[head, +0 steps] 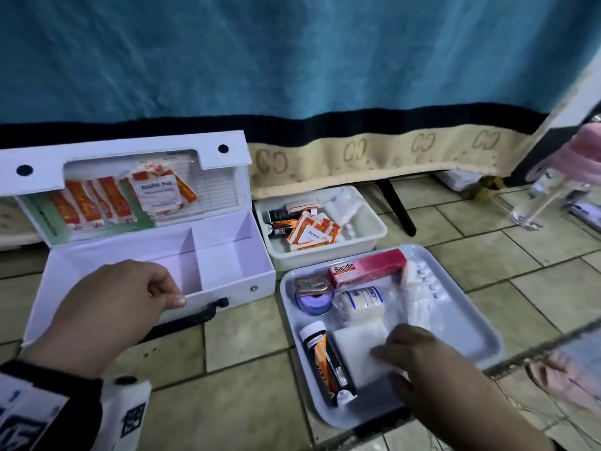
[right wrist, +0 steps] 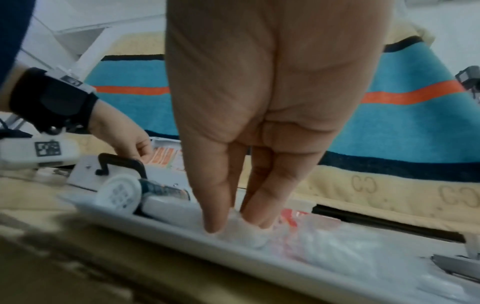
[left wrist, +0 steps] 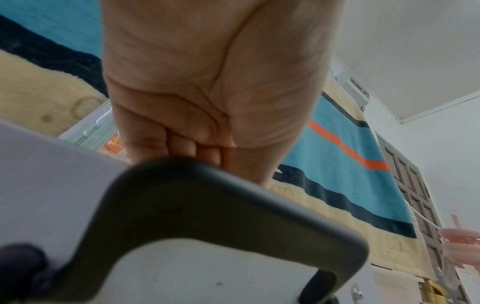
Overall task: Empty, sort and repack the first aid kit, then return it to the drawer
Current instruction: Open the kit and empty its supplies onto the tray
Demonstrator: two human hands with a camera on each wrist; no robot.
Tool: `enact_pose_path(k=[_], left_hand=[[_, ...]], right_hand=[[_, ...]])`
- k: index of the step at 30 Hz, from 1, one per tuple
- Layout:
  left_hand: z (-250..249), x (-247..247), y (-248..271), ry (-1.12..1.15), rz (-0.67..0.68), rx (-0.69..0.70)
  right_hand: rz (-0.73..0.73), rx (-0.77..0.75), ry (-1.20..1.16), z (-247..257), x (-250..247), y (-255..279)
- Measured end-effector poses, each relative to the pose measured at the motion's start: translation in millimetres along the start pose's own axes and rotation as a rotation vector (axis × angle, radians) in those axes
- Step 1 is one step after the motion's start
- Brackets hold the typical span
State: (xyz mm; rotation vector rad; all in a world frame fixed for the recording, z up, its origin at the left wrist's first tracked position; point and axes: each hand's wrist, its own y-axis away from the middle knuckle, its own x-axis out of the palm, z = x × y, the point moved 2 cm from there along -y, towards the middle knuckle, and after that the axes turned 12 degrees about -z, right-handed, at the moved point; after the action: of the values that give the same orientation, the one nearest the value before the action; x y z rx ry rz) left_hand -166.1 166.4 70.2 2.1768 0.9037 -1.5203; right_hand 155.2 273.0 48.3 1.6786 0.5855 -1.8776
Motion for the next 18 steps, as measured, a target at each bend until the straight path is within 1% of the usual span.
enact_pose_path(k=[1,3,4,5,6,8,9,11,13,14,18], left_hand=[[0,0,1,0.007,-0.002,-0.003],[0,0,3,0.012,-0.001,-0.011],[-1,0,3,0.013,0.000,-0.013],[0,0,3,0.014,0.001,-0.013],[0,0,3,0.016,0.002,-0.013],[-1,-2,3,0.026,0.014,-0.018],[-1,-2,3,0.031,0.018,-0.019],[-3,-4,4,0.028,0.013,-0.012],[-4,-4,5,0.013,-0.003,-0.005],[-4,-4,6,0.009,-0.008,-0.004],[-3,-3,6,-0.002,-0.018,-0.005]], right_hand=[[-0.017,-0.020,-0.010,0,5,1],[0.009,-0.020,-0.059,3,2,4],[0.019,-0.041,-0.088,8,-7,5],[0.067,-0.053,-0.143,13,-14,5],[0.098,-0.085,-0.201,18,-19,3],[0.055,-0.209,-0.248,22,-17,0],[0.082,-0.257,-0.239,28,-17,-1],[0.105,-0.243,-0.199,35,-14,-3],[-0.005,-0.282,-0.116,39,-10,-7],[-0.033,-0.304,-0.100,42,-7,-9],[-0.037,-0.358,-0.018,49,-8,-12]])
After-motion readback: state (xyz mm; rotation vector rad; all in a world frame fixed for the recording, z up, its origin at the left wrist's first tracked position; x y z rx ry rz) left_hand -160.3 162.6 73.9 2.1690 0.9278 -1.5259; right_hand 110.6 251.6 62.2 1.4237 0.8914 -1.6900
